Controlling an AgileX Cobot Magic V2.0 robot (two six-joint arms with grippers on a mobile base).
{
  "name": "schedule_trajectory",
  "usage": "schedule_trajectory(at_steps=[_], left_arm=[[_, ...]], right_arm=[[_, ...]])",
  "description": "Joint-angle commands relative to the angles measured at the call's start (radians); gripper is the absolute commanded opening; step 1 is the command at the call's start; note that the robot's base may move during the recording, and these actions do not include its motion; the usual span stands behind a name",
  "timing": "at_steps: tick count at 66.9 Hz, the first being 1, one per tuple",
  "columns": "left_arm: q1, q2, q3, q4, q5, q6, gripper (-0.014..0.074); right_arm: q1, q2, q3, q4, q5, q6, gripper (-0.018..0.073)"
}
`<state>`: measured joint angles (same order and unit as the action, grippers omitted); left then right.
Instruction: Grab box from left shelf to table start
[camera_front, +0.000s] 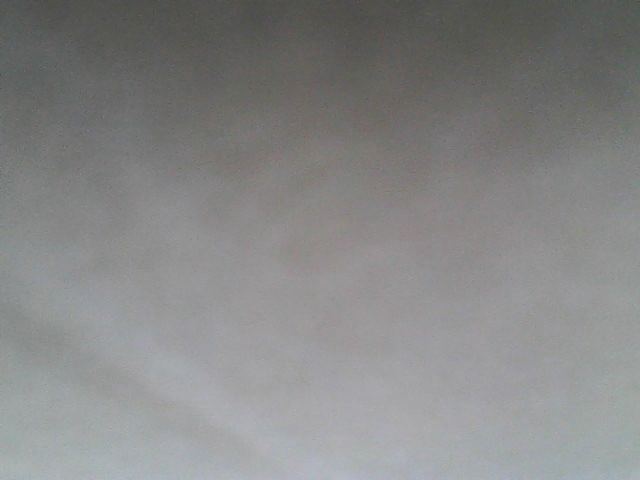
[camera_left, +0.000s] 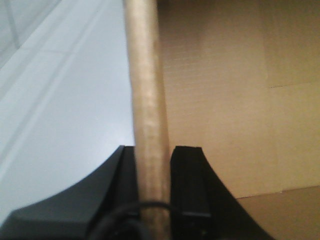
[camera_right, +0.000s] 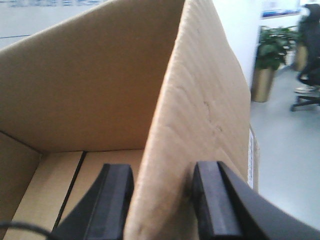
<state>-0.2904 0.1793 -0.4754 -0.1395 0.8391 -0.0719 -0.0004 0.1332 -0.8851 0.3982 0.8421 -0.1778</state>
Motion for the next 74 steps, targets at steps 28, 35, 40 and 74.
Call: schedule_trajectory(at_steps=[28,35,40,74], left_arm=[[-0.004,0.016,-0.014,0.065,-0.014,0.039,-0.0092],[-0.004,0.016,-0.014,0.065,-0.014,0.039,-0.0092],[-0.004,0.016,-0.014,0.065,-0.014,0.039,-0.0092],[-0.004,0.016,-0.014,0.065,-0.014,0.039,-0.0092]], right_arm=[[-0.001,0.014,-0.028,-0.032,-0.122,0.004,0.0063],[-0.001,0.014,-0.028,-0.032,-0.122,0.004,0.0063],[-0.001,0.014,-0.028,-0.032,-0.122,0.004,0.0063],[-0.001,0.014,-0.028,-0.032,-0.122,0.004,0.0063]])
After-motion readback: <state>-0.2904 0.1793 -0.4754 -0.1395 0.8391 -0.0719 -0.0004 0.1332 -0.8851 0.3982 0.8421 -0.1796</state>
